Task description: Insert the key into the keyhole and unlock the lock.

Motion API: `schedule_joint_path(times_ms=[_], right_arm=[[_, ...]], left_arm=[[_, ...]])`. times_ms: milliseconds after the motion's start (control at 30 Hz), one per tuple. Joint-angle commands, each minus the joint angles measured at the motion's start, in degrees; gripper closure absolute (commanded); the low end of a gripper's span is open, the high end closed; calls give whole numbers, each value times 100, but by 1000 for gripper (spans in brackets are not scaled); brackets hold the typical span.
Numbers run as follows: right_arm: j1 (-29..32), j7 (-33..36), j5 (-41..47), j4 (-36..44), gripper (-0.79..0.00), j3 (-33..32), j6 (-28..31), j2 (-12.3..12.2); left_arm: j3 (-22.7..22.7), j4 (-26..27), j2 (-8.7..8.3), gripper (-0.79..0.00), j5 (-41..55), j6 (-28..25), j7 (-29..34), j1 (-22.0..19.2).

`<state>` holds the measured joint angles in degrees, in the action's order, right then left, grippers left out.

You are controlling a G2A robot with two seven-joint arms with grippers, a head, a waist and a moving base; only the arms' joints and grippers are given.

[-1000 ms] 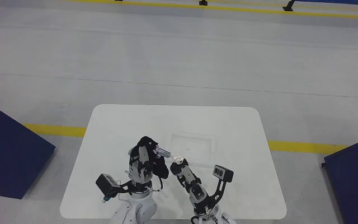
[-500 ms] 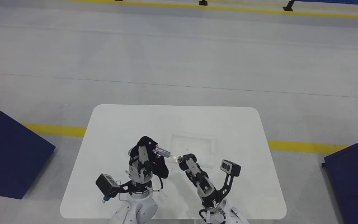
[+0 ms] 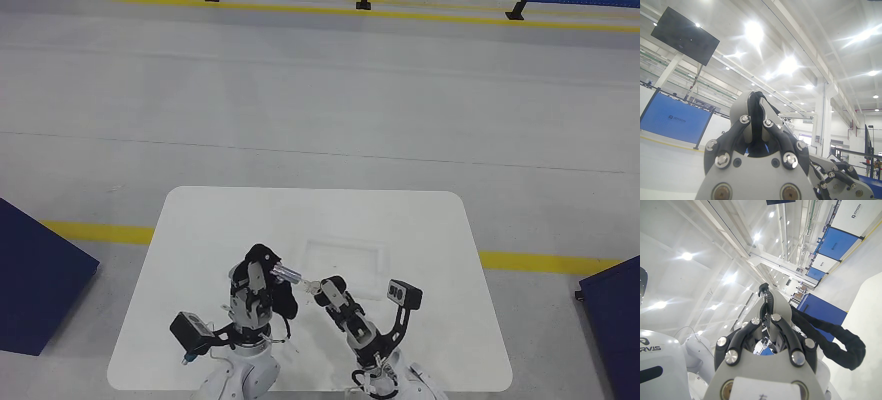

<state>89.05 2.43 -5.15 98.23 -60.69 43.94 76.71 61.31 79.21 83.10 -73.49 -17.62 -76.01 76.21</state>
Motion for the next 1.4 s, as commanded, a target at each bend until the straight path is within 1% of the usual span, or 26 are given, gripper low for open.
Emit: schedule_joint_path(times_ms=[0, 167, 333, 433, 600, 900, 1167, 1233, 1367], right_arm=[[-10, -19, -17, 27, 0, 28, -53, 8], [16, -49, -20, 132, 0, 101, -205, 24], [52, -28, -20, 156, 0, 132, -286, 28], [98, 50, 125, 200, 0, 131, -386, 21], [194, 422, 639, 360, 0, 85, -754, -18], [356, 1147, 1982, 773, 0, -103, -1755, -95], [386, 1794, 2719, 1003, 0, -342, -2518, -166], [391, 1924, 2852, 1039, 0, -387, -2608, -178], [391, 1924, 2852, 1039, 0, -387, -2608, -178]], left_arm=[[13, -33, -8, 0, -191, 67, -25, -20], [55, -123, -36, 0, -639, 232, -88, -72], [74, -172, -41, 0, -711, 297, -143, -85], [95, -195, -50, 0, -843, 366, -181, -113], [133, -235, -71, 0, -1092, 498, -282, -155], [140, -240, -83, 0, -1193, 604, -372, -165], [138, -209, -94, 0, -1216, 619, -384, -148], [139, -200, -95, 0, -1202, 628, -389, -143], [138, -179, -97, 0, -1173, 623, -394, -136]])
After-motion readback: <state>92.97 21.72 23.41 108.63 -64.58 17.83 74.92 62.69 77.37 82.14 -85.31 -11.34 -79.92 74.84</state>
